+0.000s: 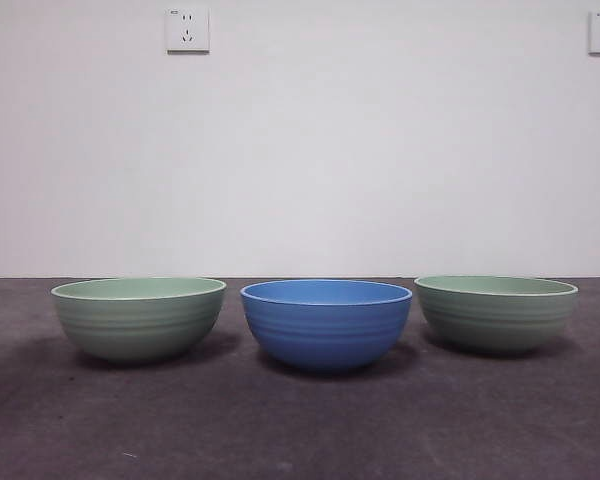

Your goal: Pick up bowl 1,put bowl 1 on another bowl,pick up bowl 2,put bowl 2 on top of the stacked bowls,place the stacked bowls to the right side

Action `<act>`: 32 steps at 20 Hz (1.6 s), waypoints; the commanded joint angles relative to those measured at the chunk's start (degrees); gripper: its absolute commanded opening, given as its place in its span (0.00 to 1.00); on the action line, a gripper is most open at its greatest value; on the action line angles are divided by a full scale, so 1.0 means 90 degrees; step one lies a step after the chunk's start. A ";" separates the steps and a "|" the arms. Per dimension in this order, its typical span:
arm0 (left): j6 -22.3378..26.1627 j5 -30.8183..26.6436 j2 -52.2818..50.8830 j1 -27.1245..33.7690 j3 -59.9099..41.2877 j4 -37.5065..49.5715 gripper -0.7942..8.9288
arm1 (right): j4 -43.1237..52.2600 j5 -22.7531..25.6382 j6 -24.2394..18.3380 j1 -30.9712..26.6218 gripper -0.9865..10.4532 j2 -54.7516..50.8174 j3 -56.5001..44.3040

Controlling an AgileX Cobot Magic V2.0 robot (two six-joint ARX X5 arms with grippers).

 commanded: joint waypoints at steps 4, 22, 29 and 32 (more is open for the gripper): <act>0.0049 0.0002 -0.0007 -0.0022 0.0005 0.0036 0.76 | 0.0066 0.0002 0.0199 0.0012 0.63 -0.0002 0.0000; 0.0049 0.0005 -0.0007 -0.0022 0.0005 0.0085 0.77 | 0.2033 0.1280 0.1282 0.0010 0.61 0.1588 0.0000; 0.0049 0.0005 -0.0007 -0.0022 0.0005 0.0080 0.77 | 0.3179 0.1540 0.1319 0.0005 0.61 0.3143 0.0000; 0.0044 0.0005 -0.0007 -0.0022 0.0005 0.0078 0.76 | 0.3619 0.1741 0.1372 0.0005 0.61 0.3796 0.0000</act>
